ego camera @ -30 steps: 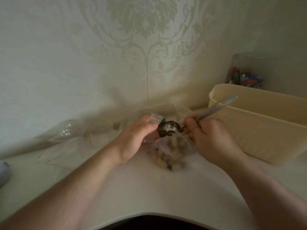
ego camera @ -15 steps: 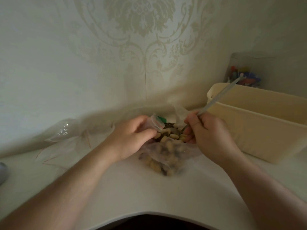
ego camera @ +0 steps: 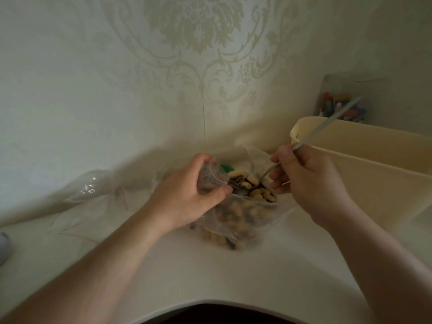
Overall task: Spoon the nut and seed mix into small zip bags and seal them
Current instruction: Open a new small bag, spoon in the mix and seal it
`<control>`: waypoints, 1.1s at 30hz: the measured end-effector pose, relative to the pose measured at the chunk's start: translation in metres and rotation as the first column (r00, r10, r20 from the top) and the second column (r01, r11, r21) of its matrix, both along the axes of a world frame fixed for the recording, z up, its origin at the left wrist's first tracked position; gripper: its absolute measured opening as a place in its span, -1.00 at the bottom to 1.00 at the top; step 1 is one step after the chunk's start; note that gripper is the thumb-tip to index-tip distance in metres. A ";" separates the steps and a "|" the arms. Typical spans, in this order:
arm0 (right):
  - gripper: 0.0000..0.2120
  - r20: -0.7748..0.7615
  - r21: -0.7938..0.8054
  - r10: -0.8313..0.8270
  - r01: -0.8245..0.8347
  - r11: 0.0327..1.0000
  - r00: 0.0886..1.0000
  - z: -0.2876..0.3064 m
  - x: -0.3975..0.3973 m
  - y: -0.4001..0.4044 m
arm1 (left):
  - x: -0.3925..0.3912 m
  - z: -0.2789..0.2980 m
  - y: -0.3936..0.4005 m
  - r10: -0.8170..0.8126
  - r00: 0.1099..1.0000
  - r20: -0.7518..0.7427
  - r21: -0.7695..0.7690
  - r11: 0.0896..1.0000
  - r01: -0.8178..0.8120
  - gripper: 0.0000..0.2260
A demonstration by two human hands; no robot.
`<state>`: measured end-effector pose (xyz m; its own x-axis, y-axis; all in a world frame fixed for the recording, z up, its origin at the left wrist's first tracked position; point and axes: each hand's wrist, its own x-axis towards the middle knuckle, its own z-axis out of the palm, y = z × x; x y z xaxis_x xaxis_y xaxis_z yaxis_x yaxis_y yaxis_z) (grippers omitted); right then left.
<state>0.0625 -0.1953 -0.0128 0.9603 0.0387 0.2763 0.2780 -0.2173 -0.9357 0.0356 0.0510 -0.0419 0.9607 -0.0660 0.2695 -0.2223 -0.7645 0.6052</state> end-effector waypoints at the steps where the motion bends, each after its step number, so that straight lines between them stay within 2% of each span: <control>1: -0.72 0.007 0.000 0.003 -0.003 1.000 1.000 0.002 -0.001 0.000 | -0.001 0.000 -0.001 0.009 1.000 0.026 0.059 0.998 -0.011 -0.36; 3: -0.72 0.030 0.007 0.008 -0.009 1.000 1.000 0.007 -0.002 -0.002 | -0.002 0.001 -0.002 0.025 0.998 0.063 0.133 0.990 -0.034 -0.32; 6: -0.72 0.074 0.021 0.013 -0.014 1.000 0.997 0.015 -0.005 -0.006 | -0.001 0.002 -0.005 0.044 0.996 0.078 0.153 0.987 -0.055 -0.27; 12: -0.71 0.170 -0.033 -0.002 0.007 0.999 0.986 0.031 -0.006 -0.012 | 0.005 -0.002 -0.020 0.089 0.985 0.148 0.165 0.980 -0.114 -0.38; 15: -0.72 0.206 -0.132 -0.004 0.031 0.991 0.979 0.040 -0.003 -0.012 | 0.009 0.000 -0.025 0.145 0.972 0.183 0.156 0.972 -0.175 -0.39; 18: -0.73 0.238 -0.202 0.004 0.046 0.978 0.971 0.053 -0.002 -0.008 | 0.010 0.001 -0.024 0.166 0.979 0.121 0.138 0.974 -0.182 -0.41; 21: -0.73 0.227 -0.300 0.090 -0.018 0.954 0.970 0.063 0.000 -0.002 | 0.009 0.003 -0.024 0.147 0.984 0.106 0.139 0.977 -0.161 -0.55; 25: -0.76 0.184 -0.476 0.201 -0.091 0.875 0.962 0.064 -0.001 0.011 | 0.009 0.003 -0.024 0.136 0.986 0.092 0.127 0.981 -0.147 -0.62; 29: -0.77 0.252 -0.557 0.236 -0.058 0.828 0.938 0.068 -0.004 0.020 | 0.009 0.000 -0.025 0.149 0.984 0.100 0.083 0.984 -0.158 -0.64; 33: -0.72 0.398 -0.652 0.280 0.055 0.756 0.873 0.073 -0.005 0.027 | 0.007 0.000 -0.026 0.147 0.984 0.103 0.012 0.989 -0.149 -0.72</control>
